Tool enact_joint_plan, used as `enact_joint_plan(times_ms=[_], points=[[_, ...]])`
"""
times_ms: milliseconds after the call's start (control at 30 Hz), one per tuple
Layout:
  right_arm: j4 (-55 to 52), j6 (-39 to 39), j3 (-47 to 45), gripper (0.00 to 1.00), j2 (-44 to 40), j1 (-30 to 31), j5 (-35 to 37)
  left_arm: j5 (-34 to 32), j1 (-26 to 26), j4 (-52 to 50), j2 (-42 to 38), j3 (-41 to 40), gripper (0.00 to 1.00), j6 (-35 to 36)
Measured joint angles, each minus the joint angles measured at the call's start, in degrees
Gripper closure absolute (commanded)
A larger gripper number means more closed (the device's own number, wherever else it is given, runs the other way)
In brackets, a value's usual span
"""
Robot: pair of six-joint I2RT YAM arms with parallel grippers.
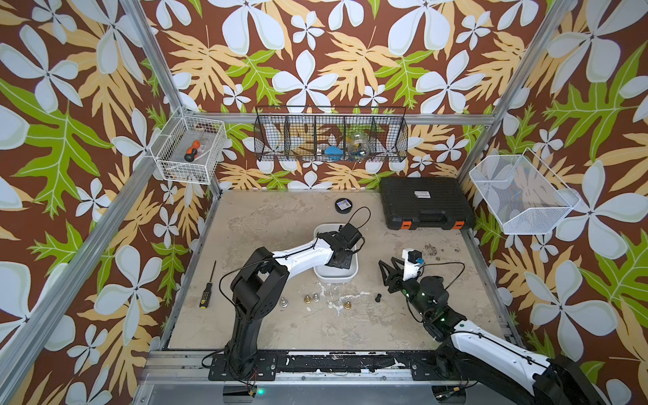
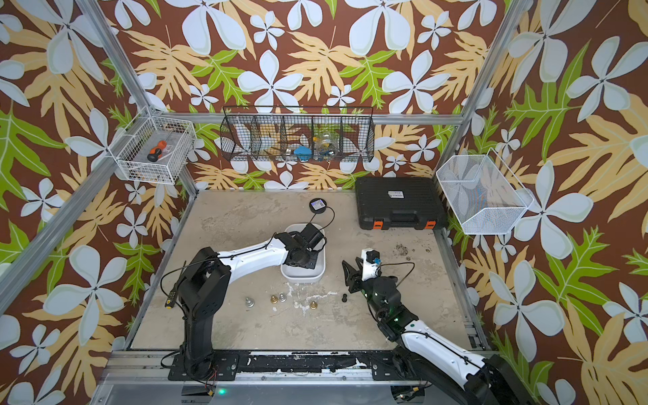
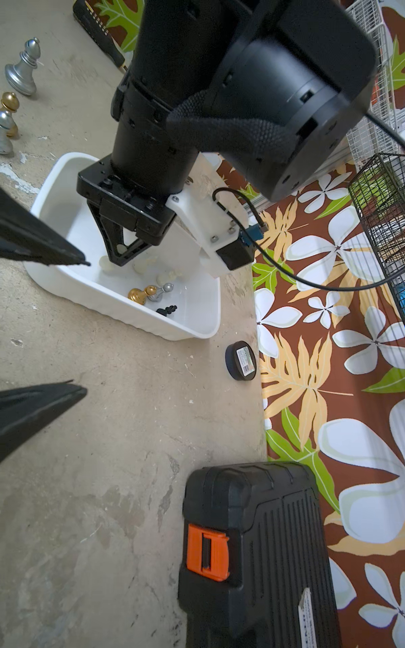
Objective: Put the chess pieces into the storage box
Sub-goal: Place the chess piece in the storage box.
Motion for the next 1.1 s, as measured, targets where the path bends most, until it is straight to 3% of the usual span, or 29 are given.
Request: enact_joint_plan(times_ms=[533, 733, 1100], points=[[0.9, 0.1, 0.3, 0.45, 0.9, 0.0, -1.5, 0.9, 0.8, 5.0, 3.2, 0.6, 0.89, 1.0], [0.9, 0.1, 0.2, 0.44, 0.0, 0.0, -1.5, 1.3, 0.8, 5.7, 3.4, 0.6, 0.74, 1.2], [1.0, 0.0, 0.2, 0.44, 0.0, 0.0, -1.6, 2.1, 0.8, 4.6, -0.9, 0.2, 0.60, 1.5]])
